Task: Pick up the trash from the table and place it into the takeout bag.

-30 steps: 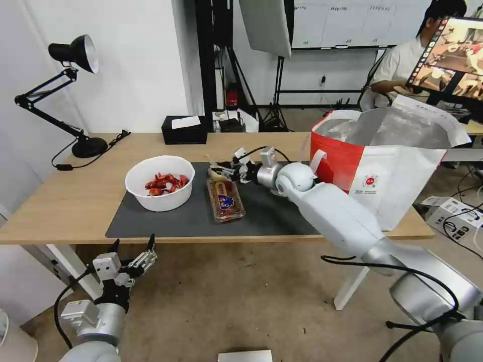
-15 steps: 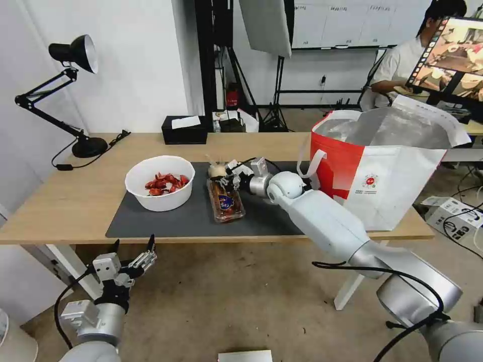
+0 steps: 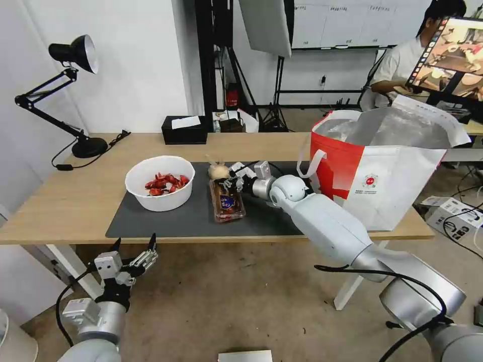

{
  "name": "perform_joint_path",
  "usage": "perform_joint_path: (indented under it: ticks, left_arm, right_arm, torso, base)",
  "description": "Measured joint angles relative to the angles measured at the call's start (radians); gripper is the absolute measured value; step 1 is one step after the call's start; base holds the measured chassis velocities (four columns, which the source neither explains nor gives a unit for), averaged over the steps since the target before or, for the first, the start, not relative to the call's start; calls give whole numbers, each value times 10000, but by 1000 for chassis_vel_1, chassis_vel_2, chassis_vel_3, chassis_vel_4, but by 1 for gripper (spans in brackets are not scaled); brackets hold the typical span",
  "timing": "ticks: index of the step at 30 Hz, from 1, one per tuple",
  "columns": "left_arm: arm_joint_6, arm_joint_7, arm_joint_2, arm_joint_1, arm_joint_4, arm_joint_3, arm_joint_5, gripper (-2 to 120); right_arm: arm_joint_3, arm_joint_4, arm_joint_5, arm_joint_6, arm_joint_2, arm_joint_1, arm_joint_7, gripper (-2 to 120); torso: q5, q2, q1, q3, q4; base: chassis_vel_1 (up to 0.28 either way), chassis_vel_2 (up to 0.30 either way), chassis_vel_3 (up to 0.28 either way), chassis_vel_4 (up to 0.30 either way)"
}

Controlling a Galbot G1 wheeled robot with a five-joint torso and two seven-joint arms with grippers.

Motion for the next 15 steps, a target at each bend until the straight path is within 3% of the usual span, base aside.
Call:
perform_joint_path:
  ticks: [9,10,12,13,15]
  left_arm:
    - [99,338,963,-624,-84,84,-1416,100]
    - [179,424,1191,-789,-92,113,-1852,100]
    - [559,542,1927,-1357,-80,343,-3691,100]
    - [559,542,1927,-1357,-80,343,-3691,100]
    - [1040,553,2745,-2015,42,740,-5914,100]
  right_arm:
    - [477,997,533,10,-292,-308,485,0]
    - [508,1094,562,16,-331,-325,532,0]
    - [480,1306,579,21,-467,-348,582,0]
    - [480,1306,579,21,-467,-348,582,0]
    - [377,1391,579,22,-567,-349,584,0]
  torso:
    - [0,0,-1,0,0]
    - [0,0,-1,0,0]
    - [0,0,0,0,2]
    - [0,0,0,0,2]
    - [-2,0,0,0,-2]
  base:
    - [0,0,0,0]
    - [0,0,0,0]
    - [0,0,0,0]
    - [0,0,0,0]
    - [0,0,0,0]
